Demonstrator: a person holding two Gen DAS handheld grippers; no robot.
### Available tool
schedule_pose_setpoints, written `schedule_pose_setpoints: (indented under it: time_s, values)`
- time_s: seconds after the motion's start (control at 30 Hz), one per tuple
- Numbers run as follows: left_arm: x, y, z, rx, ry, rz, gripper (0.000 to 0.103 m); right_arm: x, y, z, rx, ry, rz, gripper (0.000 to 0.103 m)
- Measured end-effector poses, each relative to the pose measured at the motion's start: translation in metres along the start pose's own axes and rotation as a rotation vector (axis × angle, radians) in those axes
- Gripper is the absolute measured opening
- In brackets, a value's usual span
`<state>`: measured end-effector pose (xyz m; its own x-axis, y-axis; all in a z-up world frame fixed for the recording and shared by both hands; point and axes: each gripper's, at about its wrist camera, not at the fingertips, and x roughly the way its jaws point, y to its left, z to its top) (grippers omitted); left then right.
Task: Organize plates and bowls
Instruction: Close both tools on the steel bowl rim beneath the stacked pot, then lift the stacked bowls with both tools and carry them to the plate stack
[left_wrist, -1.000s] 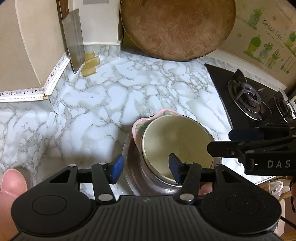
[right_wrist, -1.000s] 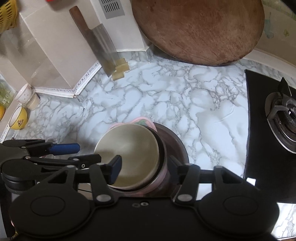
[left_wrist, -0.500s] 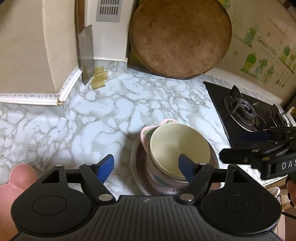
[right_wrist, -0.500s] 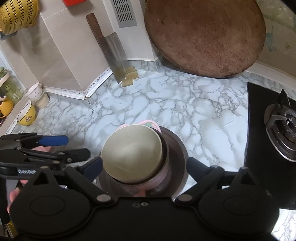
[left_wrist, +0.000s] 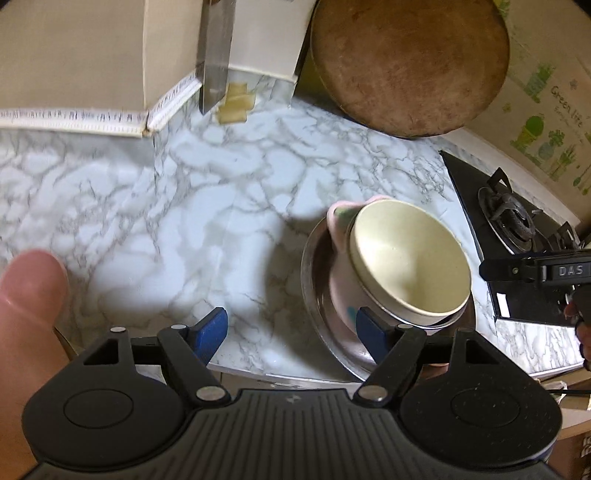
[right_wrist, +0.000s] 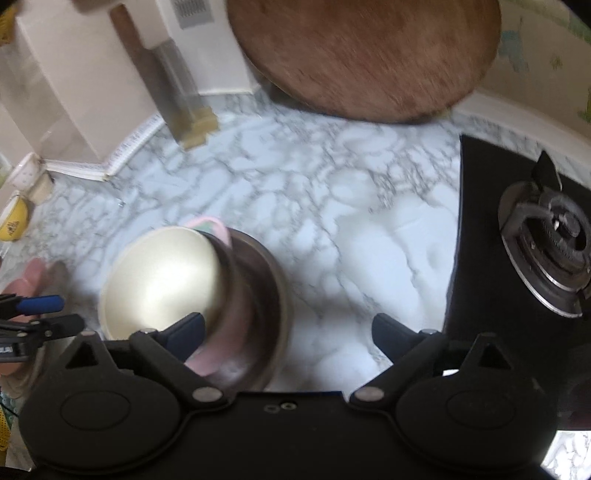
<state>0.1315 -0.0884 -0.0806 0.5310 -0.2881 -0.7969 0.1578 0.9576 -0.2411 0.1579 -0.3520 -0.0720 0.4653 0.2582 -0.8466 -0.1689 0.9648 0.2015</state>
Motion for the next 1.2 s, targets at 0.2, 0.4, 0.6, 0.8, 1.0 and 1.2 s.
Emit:
schedule_pose_setpoints:
  time_s: [0.2, 0.4, 0.6, 0.8, 1.0, 1.2]
  values:
    - [0.023, 0.002, -0.001, -0.02, 0.043, 0.002, 0.075, 0.024, -0.007, -0.003, 0.006, 0.071, 0.03, 0.075]
    - [0.037, 0.005, -0.001, -0.064, 0.086, -0.027, 0.057, 0.042, -0.008, 0.006, -0.01, 0.102, 0.055, 0.055]
    - [0.043, 0.003, -0.002, -0.102, 0.128, -0.06, 0.042, 0.058, -0.005, 0.017, -0.038, 0.129, 0.065, 0.036]
    - [0.045, -0.001, -0.004, -0.134, 0.186, -0.108, 0.036, 0.071, -0.003, 0.03, -0.052, 0.142, 0.093, 0.028]
    - [0.046, -0.007, -0.007, -0.147, 0.2, -0.141, 0.022, 0.074, -0.001, 0.034, -0.055, 0.154, 0.126, 0.018]
    - [0.044, -0.014, -0.007, -0.117, 0.186, -0.122, 0.018, 0.073, 0.003, 0.034, -0.072, 0.151, 0.121, 0.015]
